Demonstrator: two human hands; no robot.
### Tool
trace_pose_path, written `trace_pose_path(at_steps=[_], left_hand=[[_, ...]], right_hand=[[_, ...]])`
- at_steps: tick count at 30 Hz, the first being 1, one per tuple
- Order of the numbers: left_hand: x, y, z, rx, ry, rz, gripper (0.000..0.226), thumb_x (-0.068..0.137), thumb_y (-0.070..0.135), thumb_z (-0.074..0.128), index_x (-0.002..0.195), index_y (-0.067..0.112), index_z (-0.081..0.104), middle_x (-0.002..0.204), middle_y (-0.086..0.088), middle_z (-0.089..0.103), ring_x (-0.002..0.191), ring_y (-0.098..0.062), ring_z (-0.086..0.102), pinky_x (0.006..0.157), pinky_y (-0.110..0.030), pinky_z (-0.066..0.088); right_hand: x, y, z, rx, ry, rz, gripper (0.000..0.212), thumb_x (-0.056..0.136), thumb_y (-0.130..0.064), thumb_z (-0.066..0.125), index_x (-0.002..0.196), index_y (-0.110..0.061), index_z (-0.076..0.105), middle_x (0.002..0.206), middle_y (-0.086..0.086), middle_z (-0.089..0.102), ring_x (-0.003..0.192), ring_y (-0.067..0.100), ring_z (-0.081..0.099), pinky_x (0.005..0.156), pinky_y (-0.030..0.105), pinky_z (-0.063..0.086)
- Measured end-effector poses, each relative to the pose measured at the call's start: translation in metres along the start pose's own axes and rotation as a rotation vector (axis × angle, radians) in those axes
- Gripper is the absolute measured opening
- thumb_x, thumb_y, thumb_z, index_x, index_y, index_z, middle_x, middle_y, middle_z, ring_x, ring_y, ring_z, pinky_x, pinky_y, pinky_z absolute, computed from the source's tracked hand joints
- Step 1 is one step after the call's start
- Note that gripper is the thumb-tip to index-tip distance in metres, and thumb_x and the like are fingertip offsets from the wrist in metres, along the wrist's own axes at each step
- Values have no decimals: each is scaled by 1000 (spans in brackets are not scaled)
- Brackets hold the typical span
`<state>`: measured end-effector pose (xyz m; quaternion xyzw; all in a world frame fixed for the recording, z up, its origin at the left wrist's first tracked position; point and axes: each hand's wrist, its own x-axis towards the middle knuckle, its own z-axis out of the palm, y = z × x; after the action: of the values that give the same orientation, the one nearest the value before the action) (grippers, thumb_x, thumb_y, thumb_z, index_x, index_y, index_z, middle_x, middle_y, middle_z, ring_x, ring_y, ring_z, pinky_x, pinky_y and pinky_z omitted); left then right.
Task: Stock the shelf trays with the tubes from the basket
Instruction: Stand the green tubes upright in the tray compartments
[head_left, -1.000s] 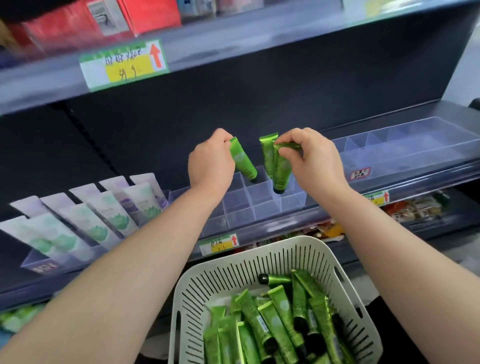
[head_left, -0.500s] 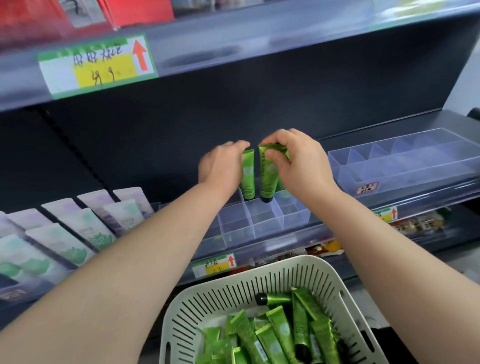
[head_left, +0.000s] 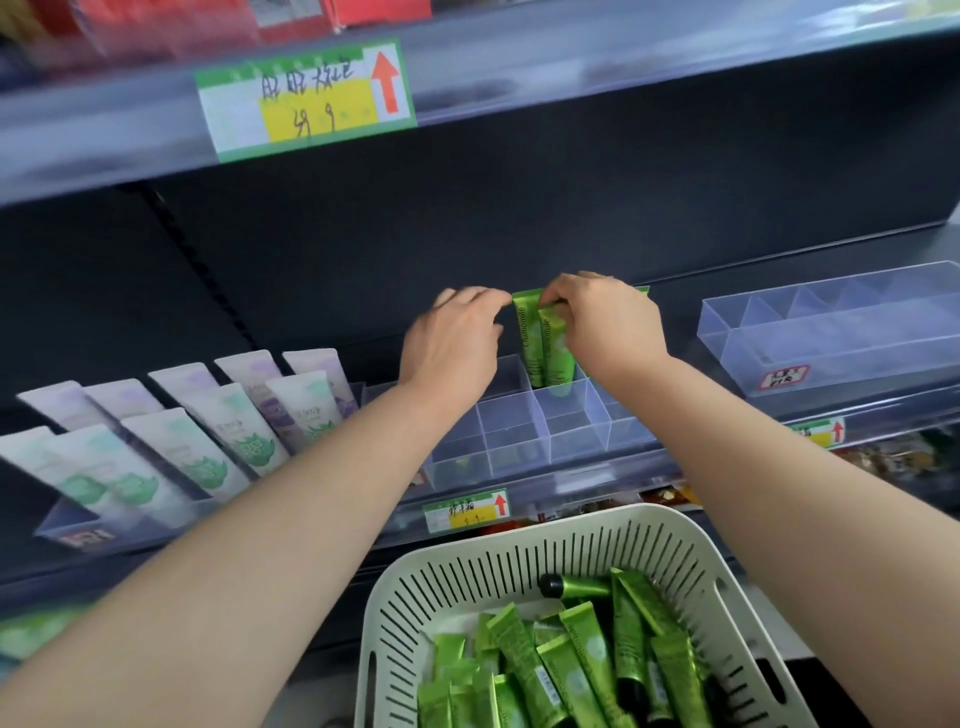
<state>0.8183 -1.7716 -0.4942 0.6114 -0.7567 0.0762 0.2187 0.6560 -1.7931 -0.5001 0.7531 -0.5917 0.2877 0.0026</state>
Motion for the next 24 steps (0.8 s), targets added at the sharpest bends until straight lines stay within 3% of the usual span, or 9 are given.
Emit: trace_pose_path(at_steps=[7, 14, 19, 24], left_hand=[[-11, 1, 2, -1, -43, 41, 29, 97, 16, 52, 125, 21, 60, 131, 7, 57, 120, -20, 47, 90, -39, 48], [-33, 6, -4, -22, -37, 73, 27, 96, 15, 54, 120, 19, 64, 128, 5, 59, 119, -22, 47, 89, -41, 47], [-68, 9, -4, -78, -51, 66, 27, 96, 13, 52, 119, 20, 66, 128, 7, 61, 120, -19, 47, 90, -40, 46], [-129, 3, 16, -223, -76, 36, 26, 94, 8, 54, 112, 17, 70, 121, 5, 66, 116, -19, 53, 94, -36, 45]], right_hand=[[-1, 0, 6, -72, 48, -56, 37, 89, -2, 50, 114, -25, 64, 102, 0, 64, 100, 24, 52, 57, 29, 30], [-33, 0, -1, -123, 207, -183, 36, 79, 2, 61, 108, -18, 67, 99, 5, 66, 90, 32, 55, 59, 32, 36], [-95, 6, 16, -96, 174, -225, 34, 75, 3, 65, 102, -17, 69, 91, 5, 67, 82, 32, 56, 61, 36, 45], [-170, 21, 50, -88, 9, -224, 37, 70, 2, 70, 101, -20, 69, 93, -1, 68, 86, 29, 58, 63, 37, 50]])
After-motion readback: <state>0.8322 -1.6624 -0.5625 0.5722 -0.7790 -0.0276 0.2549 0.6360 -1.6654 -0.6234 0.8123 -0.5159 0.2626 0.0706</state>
